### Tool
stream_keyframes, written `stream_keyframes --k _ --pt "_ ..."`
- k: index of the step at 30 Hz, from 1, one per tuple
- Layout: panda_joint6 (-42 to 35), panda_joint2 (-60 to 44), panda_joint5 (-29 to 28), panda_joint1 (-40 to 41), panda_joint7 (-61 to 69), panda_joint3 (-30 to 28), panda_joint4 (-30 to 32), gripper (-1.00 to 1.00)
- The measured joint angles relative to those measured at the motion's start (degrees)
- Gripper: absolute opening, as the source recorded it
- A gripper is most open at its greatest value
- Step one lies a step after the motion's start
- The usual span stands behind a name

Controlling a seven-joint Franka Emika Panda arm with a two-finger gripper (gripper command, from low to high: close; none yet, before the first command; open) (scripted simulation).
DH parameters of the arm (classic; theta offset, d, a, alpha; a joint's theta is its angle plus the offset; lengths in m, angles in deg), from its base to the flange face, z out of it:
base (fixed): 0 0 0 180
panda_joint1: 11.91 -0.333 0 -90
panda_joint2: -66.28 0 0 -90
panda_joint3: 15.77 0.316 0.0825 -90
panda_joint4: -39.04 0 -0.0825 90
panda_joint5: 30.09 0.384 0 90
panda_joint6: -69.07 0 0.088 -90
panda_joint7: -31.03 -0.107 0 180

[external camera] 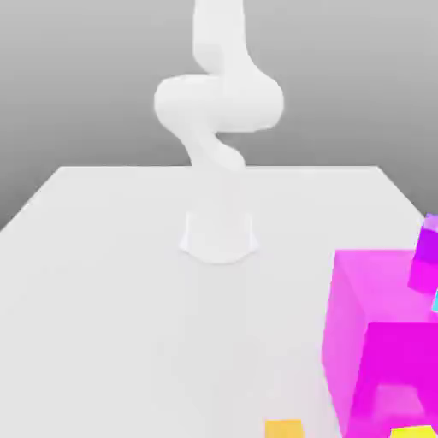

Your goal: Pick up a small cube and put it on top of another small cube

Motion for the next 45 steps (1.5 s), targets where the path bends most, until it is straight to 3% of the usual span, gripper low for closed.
stream_keyframes --k 11,22,31,40,44,45 --pt "4.92 -17.26 -3.04 8.88 -26.28 10.48 -0.18 0.00" --pt "9.57 -34.82 -10.40 13.67 -55.27 17.65 -0.41 0.00" --pt "13.30 -49.22 -15.66 12.02 -78.41 17.62 -0.62 0.00" --pt "17.98 -62.24 -14.25 8.05 -96.91 15.56 -0.49 0.00" --pt "23.31 -69.93 -16.74 5.07 -101.03 12.17 -2.04 0.00" --pt "24.76 -71.87 -17.60 4.21 -101.74 11.12 -2.50 -1.00"
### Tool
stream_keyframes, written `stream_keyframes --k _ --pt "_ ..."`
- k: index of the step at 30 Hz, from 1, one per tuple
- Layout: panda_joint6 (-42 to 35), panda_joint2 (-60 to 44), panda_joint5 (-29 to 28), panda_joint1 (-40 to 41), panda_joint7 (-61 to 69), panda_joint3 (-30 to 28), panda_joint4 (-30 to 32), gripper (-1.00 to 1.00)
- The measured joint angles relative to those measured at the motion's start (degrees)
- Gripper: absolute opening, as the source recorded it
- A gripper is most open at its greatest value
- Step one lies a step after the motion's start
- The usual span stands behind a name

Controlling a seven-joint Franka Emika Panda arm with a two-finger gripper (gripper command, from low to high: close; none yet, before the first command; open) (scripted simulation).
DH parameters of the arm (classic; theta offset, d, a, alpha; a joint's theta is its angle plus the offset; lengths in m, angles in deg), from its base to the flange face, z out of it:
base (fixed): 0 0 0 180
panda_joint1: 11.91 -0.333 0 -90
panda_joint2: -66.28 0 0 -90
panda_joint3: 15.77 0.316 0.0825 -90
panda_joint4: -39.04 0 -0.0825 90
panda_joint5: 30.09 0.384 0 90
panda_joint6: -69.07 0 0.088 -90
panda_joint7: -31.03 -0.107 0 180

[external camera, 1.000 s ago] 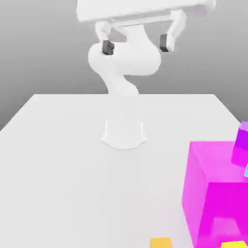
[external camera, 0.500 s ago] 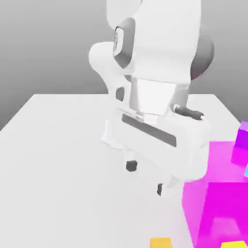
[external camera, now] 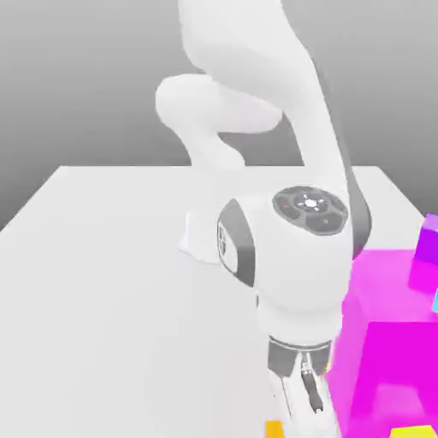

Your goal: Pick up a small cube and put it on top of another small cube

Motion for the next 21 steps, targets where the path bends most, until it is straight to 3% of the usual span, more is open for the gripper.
stream_keyframes --k 9,13,21 --pt "-1.89 2.81 1.73 1.02 1.06 1.36 0.71 -1.00" --pt "-7.96 7.91 2.70 3.54 5.40 1.96 2.00 -1.00" --pt "-28.14 19.78 9.33 -2.15 -0.61 8.57 -7.57 -1.00"
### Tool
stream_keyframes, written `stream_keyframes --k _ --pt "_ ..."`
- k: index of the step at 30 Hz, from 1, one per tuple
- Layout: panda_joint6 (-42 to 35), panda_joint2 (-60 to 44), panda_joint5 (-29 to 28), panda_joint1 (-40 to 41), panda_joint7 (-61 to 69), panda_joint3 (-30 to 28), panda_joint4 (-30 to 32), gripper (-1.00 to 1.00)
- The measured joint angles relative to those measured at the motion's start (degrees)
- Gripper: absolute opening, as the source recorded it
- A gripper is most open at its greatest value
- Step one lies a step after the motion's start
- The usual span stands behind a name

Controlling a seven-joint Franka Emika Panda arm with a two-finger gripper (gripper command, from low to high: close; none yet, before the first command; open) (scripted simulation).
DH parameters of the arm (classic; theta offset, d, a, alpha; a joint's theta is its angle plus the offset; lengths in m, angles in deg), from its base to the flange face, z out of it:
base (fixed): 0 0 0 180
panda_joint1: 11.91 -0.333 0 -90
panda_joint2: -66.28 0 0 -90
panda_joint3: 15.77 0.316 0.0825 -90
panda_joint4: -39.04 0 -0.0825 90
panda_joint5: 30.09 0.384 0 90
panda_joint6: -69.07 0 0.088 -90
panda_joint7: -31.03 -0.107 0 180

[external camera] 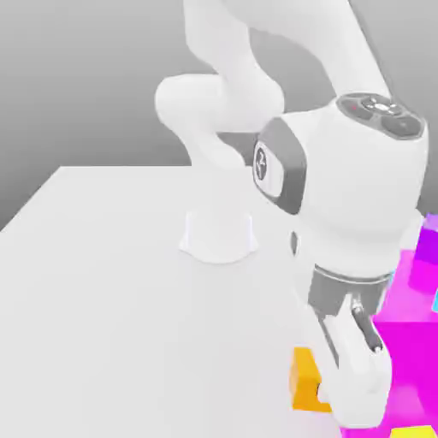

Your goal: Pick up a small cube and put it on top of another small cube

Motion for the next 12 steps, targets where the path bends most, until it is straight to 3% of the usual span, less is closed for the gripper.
stream_keyframes --k 5,8,9,12 --pt "-12.57 7.84 6.36 -7.43 -4.34 4.61 -6.57 -1.00" --pt "-9.22 6.95 6.38 -8.68 -6.15 4.24 -4.34 -1.00" --pt "-7.23 6.15 5.98 -8.67 -6.57 4.19 -3.08 1.00" --pt "-7.23 6.15 5.98 -8.68 -6.57 4.19 -3.08 1.00"
